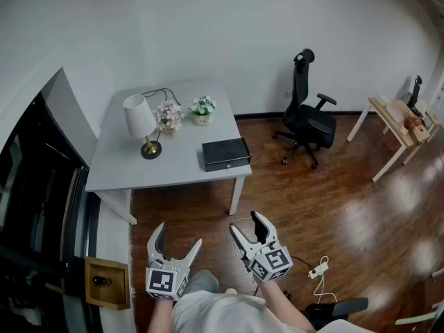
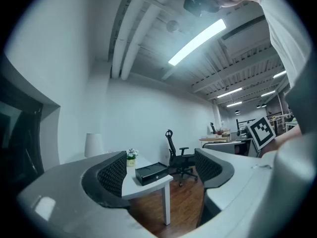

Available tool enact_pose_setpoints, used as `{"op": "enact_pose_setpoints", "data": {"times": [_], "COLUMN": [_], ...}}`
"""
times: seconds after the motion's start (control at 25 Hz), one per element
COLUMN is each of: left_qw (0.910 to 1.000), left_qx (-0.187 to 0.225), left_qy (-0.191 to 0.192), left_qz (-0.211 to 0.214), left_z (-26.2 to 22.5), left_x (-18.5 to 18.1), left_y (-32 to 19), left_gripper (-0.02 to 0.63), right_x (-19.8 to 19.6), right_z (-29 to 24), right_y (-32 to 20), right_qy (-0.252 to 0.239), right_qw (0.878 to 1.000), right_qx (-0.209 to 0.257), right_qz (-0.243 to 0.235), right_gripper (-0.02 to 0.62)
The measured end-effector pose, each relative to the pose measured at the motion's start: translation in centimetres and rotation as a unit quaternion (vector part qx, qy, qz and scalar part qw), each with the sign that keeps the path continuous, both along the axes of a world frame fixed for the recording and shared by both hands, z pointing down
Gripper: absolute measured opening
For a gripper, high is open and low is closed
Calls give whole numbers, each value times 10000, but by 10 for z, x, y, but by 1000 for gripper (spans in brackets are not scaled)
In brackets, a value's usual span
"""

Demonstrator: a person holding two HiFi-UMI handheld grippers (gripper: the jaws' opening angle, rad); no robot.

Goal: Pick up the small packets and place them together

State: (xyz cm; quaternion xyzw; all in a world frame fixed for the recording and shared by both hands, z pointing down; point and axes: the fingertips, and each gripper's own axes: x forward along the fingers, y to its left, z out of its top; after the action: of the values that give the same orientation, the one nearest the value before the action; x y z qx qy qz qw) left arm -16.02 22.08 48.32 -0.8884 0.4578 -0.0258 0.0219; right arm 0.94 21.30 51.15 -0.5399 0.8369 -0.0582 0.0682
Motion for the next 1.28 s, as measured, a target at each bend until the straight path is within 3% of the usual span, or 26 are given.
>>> {"op": "enact_pose_setpoints", "data": {"times": [0.28,0.52,0.8,1.08,1.28], "left_qw": [9997,9989,9977,9971,9979], "left_qx": [-58,75,-11,-122,-192], "left_qy": [244,382,543,317,274], "left_qz": [-52,253,405,674,553], "left_z": [8,16,11,22,26], "left_x": [22,50,52,62,83], "left_y": [-48,-145,-262,-335,-357], "left_gripper": [412,413,413,385,385], "right_x": [14,35,54,61,77], "right_z": [12,17,5,38,101], "right_y": [-34,-123,-228,-284,-318], "right_qy": [138,335,631,644,329], "right_qw": [9998,9994,9975,9941,9835], "right_qx": [-50,-28,-153,-765,-1776], "right_qz": [-157,16,268,423,55], "right_gripper": [319,319,319,318,316]}}
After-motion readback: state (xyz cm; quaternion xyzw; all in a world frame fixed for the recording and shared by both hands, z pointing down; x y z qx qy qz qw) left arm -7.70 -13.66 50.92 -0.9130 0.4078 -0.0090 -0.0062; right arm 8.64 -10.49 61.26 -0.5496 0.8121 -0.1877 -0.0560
